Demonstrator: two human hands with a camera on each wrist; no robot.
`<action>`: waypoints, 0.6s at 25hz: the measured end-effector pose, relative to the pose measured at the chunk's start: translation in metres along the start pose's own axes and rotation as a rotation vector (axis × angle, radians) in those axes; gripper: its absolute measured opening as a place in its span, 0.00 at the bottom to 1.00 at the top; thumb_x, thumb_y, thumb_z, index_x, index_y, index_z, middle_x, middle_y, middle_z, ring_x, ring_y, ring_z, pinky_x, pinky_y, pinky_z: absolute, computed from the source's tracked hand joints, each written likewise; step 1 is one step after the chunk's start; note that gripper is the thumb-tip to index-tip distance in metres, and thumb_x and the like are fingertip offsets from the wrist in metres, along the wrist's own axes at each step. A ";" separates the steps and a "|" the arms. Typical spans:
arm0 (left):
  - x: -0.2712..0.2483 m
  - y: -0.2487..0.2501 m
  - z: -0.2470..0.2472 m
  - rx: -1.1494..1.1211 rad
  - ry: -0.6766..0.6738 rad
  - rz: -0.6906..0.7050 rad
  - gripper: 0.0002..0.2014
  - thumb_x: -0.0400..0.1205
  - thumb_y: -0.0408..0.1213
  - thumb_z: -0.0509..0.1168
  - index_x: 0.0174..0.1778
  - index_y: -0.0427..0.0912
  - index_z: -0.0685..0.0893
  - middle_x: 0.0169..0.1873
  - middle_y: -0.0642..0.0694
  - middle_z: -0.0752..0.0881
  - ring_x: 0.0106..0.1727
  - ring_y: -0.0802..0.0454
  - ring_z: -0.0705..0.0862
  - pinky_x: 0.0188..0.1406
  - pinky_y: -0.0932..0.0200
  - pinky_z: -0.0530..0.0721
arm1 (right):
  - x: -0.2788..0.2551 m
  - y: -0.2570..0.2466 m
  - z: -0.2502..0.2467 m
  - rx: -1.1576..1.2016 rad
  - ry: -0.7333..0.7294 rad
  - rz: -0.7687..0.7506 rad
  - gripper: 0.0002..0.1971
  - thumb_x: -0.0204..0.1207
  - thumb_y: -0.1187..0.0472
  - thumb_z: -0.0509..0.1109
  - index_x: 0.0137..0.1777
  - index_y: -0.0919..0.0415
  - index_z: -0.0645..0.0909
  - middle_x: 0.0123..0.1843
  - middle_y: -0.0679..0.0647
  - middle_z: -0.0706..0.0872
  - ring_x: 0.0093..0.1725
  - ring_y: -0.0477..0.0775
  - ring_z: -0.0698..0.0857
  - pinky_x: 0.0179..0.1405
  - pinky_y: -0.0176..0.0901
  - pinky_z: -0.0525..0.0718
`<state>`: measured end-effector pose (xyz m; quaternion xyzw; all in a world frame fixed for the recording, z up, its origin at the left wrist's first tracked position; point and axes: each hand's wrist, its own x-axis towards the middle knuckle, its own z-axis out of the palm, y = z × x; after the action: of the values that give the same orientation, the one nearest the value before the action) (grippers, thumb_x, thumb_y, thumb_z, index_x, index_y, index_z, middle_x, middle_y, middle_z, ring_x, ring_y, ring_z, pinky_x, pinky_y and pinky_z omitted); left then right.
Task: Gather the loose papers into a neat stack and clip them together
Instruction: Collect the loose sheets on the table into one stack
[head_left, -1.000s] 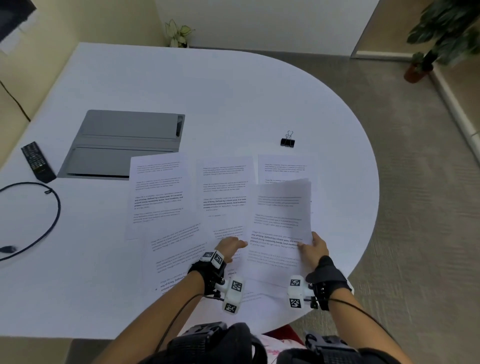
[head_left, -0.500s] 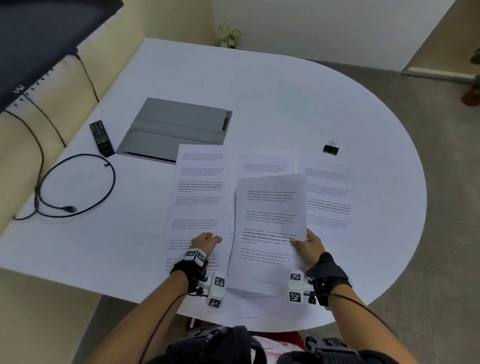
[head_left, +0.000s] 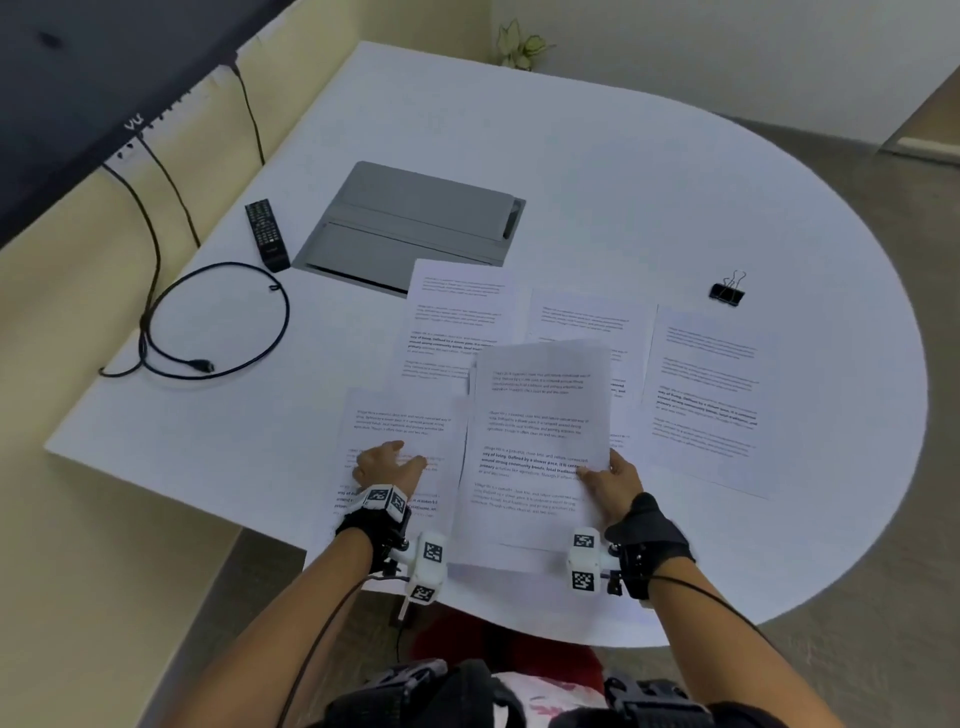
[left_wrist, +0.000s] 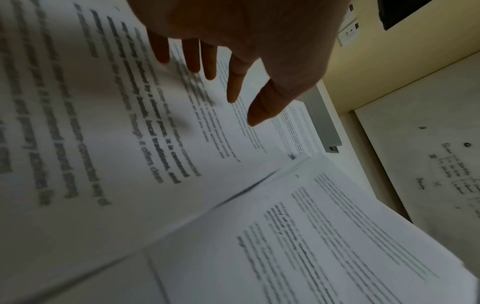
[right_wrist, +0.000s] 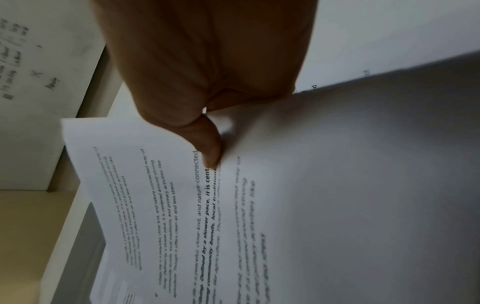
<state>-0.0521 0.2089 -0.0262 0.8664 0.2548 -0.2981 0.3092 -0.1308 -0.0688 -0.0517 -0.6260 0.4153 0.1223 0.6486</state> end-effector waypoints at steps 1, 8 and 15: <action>0.005 -0.004 -0.005 0.026 0.022 -0.015 0.32 0.73 0.46 0.67 0.74 0.48 0.69 0.79 0.38 0.60 0.78 0.38 0.59 0.79 0.45 0.58 | 0.001 0.000 0.002 0.055 0.002 0.011 0.20 0.76 0.74 0.66 0.68 0.67 0.76 0.63 0.67 0.84 0.60 0.68 0.84 0.65 0.61 0.81; 0.020 -0.025 -0.026 0.196 -0.056 -0.206 0.46 0.73 0.48 0.67 0.82 0.53 0.45 0.83 0.36 0.38 0.82 0.31 0.43 0.81 0.34 0.49 | 0.002 -0.004 0.012 0.236 0.111 -0.023 0.22 0.75 0.75 0.67 0.69 0.67 0.76 0.65 0.66 0.83 0.61 0.67 0.83 0.69 0.63 0.78; 0.003 -0.001 0.000 0.195 -0.193 -0.066 0.39 0.78 0.46 0.61 0.82 0.54 0.48 0.83 0.42 0.38 0.83 0.34 0.43 0.82 0.41 0.48 | 0.002 -0.012 0.011 0.194 0.023 -0.027 0.21 0.75 0.75 0.67 0.69 0.67 0.76 0.61 0.63 0.84 0.57 0.64 0.83 0.64 0.57 0.81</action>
<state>-0.0513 0.2102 -0.0286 0.8509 0.2220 -0.4132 0.2367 -0.1168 -0.0616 -0.0463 -0.5672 0.4239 0.0656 0.7031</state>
